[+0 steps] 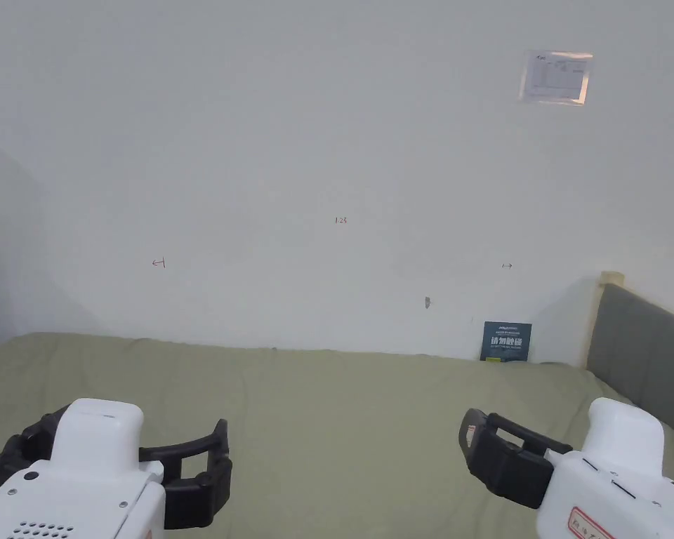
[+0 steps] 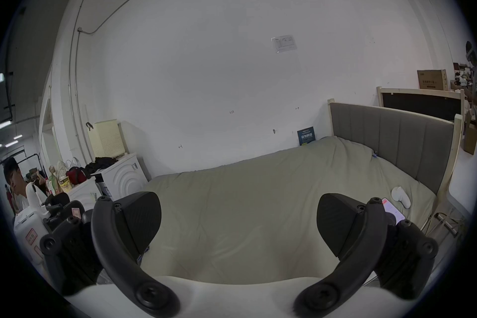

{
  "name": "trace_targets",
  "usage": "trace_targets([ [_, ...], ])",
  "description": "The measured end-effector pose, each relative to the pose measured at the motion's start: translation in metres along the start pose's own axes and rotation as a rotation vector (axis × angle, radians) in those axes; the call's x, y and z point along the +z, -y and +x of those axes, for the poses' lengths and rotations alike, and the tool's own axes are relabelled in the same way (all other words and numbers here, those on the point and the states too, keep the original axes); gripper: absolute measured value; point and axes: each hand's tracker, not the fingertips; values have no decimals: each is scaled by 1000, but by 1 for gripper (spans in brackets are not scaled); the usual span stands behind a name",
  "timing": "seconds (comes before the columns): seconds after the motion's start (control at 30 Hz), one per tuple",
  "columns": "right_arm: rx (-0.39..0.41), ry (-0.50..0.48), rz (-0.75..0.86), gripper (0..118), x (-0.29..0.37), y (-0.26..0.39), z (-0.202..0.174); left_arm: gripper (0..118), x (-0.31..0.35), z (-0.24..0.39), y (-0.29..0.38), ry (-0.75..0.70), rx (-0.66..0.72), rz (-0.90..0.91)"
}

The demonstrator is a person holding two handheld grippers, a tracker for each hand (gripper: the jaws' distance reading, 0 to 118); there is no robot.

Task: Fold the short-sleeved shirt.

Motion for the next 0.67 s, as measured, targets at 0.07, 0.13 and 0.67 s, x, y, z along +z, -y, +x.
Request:
trace_targets([
  [0.07, -8, 4, 7, 118, 1, 1, 0, 118, 0, 1, 0, 1, 0, 1],
  [0.13, -8, 29, 49, 118, 1, 3, 0, 118, 0, 2, 0, 1, -1, 5],
  [0.67, 310, 135, 102, 118, -12, 8, -10, 118, -2, 7, -5, 12, -16, 18],
])
